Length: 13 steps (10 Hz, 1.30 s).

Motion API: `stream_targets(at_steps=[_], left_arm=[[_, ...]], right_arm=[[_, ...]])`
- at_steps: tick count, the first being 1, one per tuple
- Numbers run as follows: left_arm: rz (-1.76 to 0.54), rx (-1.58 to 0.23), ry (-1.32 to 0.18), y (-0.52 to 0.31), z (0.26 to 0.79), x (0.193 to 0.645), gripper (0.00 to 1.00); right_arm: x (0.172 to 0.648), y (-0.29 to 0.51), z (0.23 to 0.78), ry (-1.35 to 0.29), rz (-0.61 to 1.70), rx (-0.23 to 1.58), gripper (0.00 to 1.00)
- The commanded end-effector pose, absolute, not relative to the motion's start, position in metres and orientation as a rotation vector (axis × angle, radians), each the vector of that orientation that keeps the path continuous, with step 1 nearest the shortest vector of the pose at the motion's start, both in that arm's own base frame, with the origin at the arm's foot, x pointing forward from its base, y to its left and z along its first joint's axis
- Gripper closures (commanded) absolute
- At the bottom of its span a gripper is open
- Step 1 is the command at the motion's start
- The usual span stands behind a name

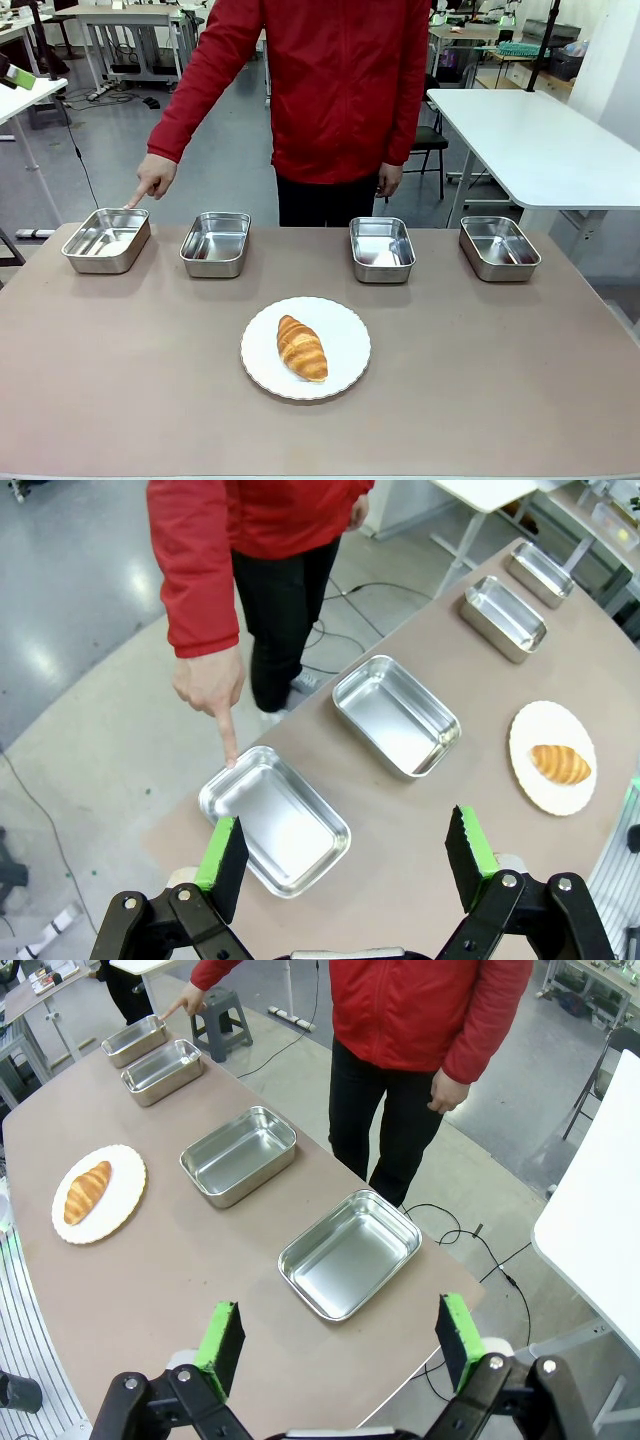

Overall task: Place the bread in the container.
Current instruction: Place the Butter Roll into the Airtight Container indicated by the human.

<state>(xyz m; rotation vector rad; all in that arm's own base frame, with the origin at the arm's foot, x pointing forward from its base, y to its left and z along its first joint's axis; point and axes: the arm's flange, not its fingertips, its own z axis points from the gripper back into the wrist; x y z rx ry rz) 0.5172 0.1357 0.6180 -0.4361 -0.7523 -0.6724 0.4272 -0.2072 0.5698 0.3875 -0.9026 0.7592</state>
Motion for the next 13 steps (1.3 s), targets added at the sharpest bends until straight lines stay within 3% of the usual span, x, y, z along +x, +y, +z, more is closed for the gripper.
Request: stream_targets(at_steps=[1,5,9,11,13], left_arm=[[-0.575,-0.406,-0.687,0.112,0.615,0.519,0.0],[-0.406,-0.351,-0.51,-0.027,0.597,0.507,0.0],[-0.222,-0.242,-0.339,-0.168,0.545,0.482,0.0],[-0.167,-0.251,-0.317,-0.199,0.519,0.473,0.0],[-0.219,-0.251,-0.347,-0.187,0.533,0.473,0.0]], right_arm=[[0.427,-0.207,0.57,-0.908,0.764,0.391,0.0],[0.427,-0.207,0.57,-0.908,0.764,0.391,0.0],[0.427,-0.207,0.57,-0.908,0.764,0.391,0.0],[0.427,-0.207,0.57,-0.908,0.764,0.391,0.0],[0.427,-0.207,0.57,-0.908,0.764,0.391,0.0]])
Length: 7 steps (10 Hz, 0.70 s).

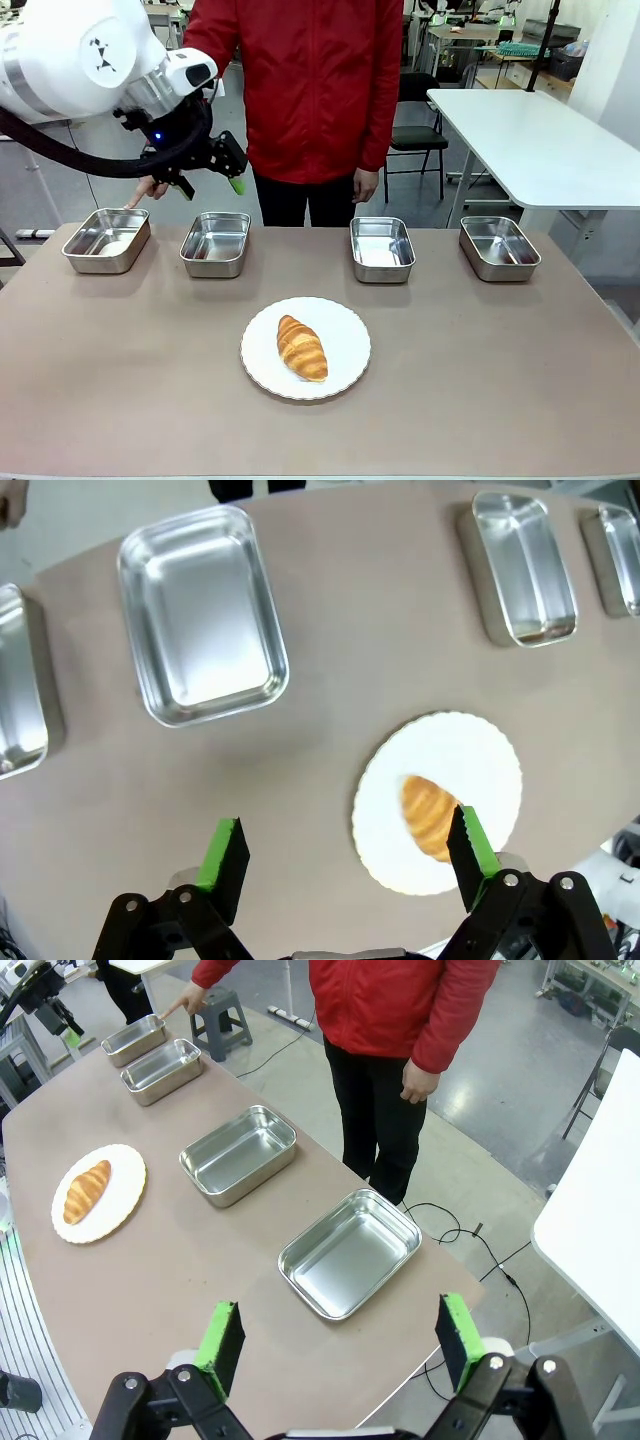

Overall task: Place the bread in the container.
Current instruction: Place the Butter Roll into the Airtight Container indicated by the human.

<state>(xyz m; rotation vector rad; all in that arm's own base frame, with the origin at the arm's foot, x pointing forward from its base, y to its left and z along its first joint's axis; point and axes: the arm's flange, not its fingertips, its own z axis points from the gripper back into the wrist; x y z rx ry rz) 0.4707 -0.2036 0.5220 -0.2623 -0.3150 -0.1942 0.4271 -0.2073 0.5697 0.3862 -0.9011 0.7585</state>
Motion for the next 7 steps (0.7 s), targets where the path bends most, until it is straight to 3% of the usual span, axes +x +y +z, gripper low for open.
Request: stream_targets(at_steps=[1,4,7], left_arm=[[-0.219,-0.251,-0.347,-0.187,0.533,0.473,0.0],[-0.198,-0.263,-0.339,-0.191,0.532,0.475,0.0],[-0.037,-0.237,-0.225,-0.266,0.484,0.45,0.0]], right_arm=[[0.427,-0.207,0.57,-0.908,0.764,0.391,0.0],[0.427,-0.207,0.57,-0.908,0.764,0.391,0.0],[0.427,-0.207,0.57,-0.908,0.764,0.391,0.0]])
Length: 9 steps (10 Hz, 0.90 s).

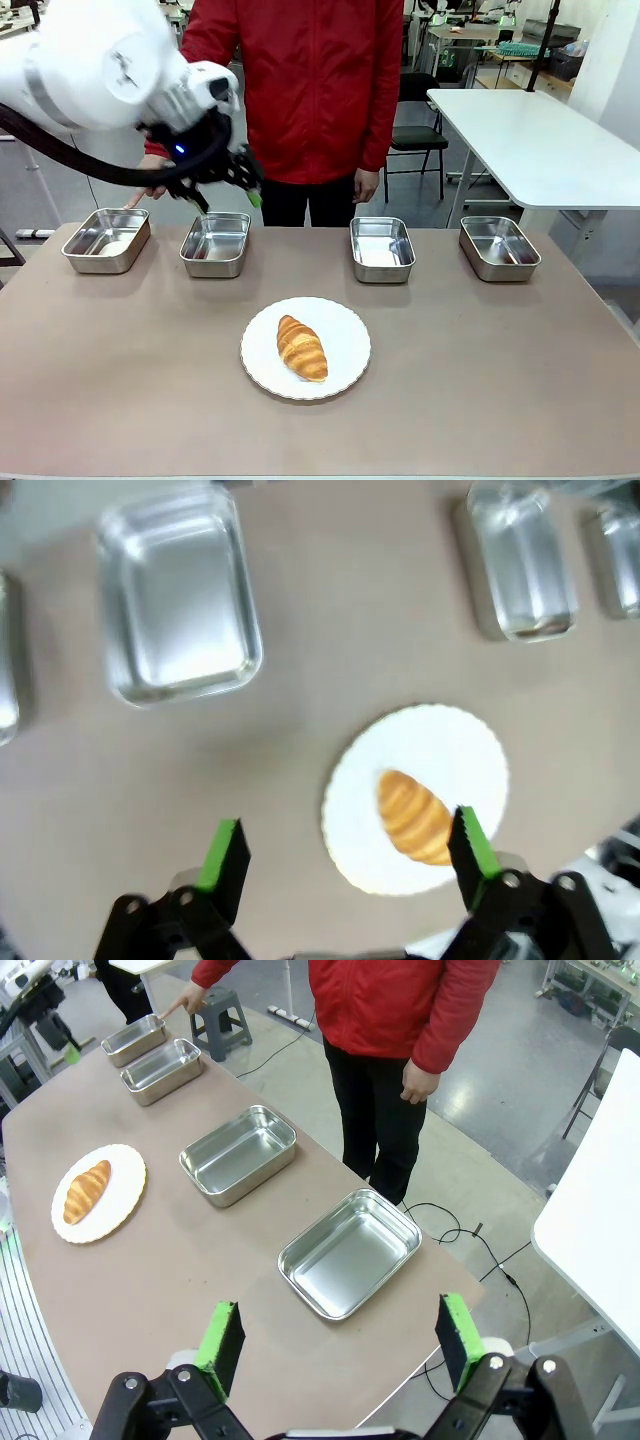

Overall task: Place the bread in the container.
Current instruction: Place the Butter Roll into the Airtight Container indicated by the human.

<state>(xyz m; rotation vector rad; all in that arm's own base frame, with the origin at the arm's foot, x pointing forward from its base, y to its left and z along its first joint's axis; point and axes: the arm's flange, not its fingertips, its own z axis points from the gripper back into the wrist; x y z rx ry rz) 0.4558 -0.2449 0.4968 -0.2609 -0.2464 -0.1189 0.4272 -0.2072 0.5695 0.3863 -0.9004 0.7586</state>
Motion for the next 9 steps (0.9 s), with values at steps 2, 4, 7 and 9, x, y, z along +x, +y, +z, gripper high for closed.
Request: stream_targets(at_steps=[2,4,7,9], left_arm=[[0.109,-0.2,-0.176,-0.303,0.452,0.423,0.0],[0.15,-0.162,-0.145,-0.324,0.43,0.402,0.0],[0.207,-0.191,-0.078,-0.344,0.386,0.376,0.0],[0.216,-0.182,-0.053,-0.355,0.37,0.37,0.0]], right_arm=[[0.427,-0.207,0.57,-0.908,0.764,0.391,0.0],[0.427,-0.207,0.57,-0.908,0.764,0.391,0.0],[0.427,-0.207,0.57,-0.908,0.764,0.391,0.0],[0.427,-0.207,0.57,-0.908,0.764,0.391,0.0]])
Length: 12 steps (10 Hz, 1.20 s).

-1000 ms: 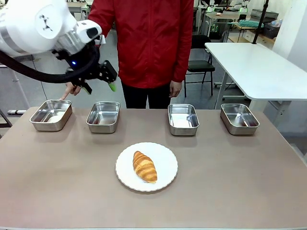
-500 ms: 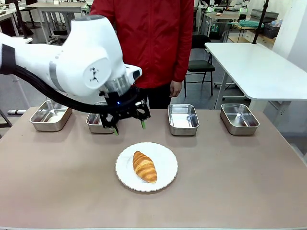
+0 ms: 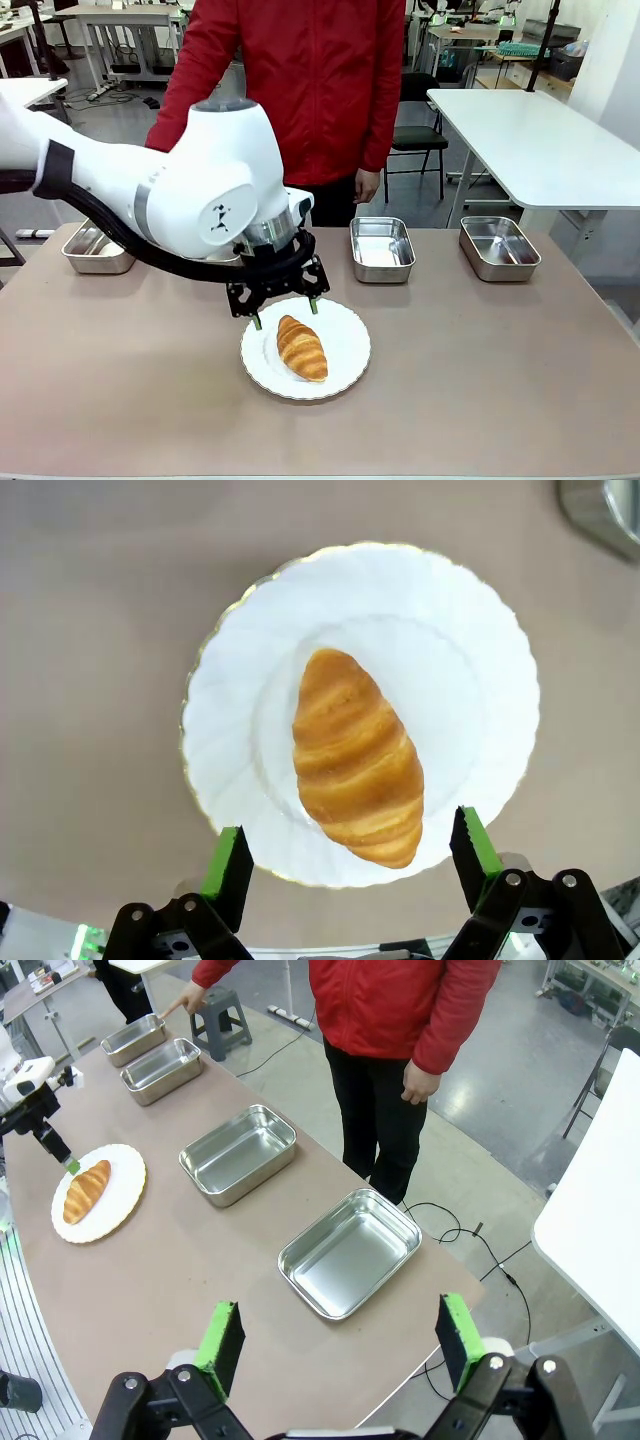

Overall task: Place the bread in the container.
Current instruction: Place the Butter Roll into the Airtight Container indicated by the human.

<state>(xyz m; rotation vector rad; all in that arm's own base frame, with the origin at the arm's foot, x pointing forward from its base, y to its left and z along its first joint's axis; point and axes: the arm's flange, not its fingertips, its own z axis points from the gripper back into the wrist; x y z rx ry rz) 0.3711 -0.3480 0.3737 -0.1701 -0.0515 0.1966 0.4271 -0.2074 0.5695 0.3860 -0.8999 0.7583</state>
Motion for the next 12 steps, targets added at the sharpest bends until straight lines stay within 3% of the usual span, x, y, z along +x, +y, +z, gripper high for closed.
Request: stream_targets(at_steps=[1,3,5,9,12], left_arm=[[0.15,-0.147,0.022,-0.358,0.371,0.37,0.0],[0.197,-0.17,-0.051,-0.348,0.374,0.371,0.0],[0.236,-0.106,-0.006,-0.362,0.353,0.372,0.0],[0.269,-0.173,0.005,-0.366,0.337,0.379,0.0],[0.26,-0.128,0.035,-0.377,0.324,0.384,0.0]], right_arm=[[0.427,-0.207,0.57,-0.908,0.764,0.391,0.0],[0.427,-0.207,0.57,-0.908,0.764,0.391,0.0],[0.427,-0.207,0.57,-0.908,0.764,0.391,0.0],[0.427,-0.207,0.57,-0.908,0.764,0.391,0.0],[0.427,-0.207,0.57,-0.908,0.764,0.391,0.0]])
